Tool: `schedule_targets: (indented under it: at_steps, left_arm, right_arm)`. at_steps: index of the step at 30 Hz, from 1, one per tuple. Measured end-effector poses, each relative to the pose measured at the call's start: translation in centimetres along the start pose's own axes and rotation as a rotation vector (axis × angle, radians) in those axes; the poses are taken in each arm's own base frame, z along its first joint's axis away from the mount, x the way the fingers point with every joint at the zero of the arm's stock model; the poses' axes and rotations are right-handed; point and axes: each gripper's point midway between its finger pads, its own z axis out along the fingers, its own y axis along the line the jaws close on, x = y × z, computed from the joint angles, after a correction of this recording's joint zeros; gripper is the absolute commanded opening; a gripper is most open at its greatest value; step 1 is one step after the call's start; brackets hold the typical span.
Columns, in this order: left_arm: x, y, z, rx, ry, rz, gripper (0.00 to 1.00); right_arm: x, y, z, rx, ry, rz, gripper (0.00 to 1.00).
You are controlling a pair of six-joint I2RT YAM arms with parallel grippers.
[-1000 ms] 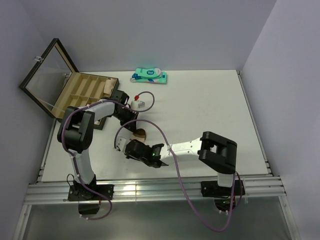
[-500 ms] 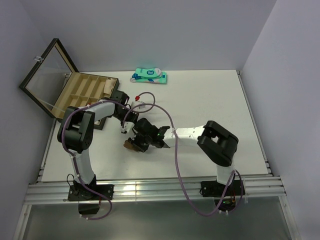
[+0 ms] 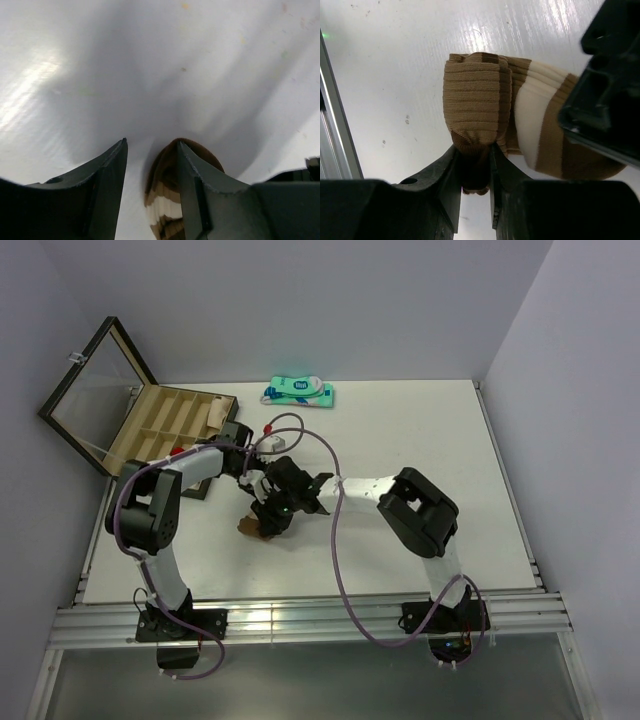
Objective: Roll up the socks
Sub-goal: Roll the sock at the center of the board.
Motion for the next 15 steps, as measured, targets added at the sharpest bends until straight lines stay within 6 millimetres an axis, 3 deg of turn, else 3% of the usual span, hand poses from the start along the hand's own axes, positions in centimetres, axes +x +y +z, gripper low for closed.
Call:
schedule_targets:
  at_steps: [15]
  left_arm:
    - [-2.2, 4.0, -3.3, -0.156, -0.135, -0.032, 0.60]
  right_arm:
    - [-0.2, -0.2, 0.2, 0.003, 0.024, 0.049, 0.00]
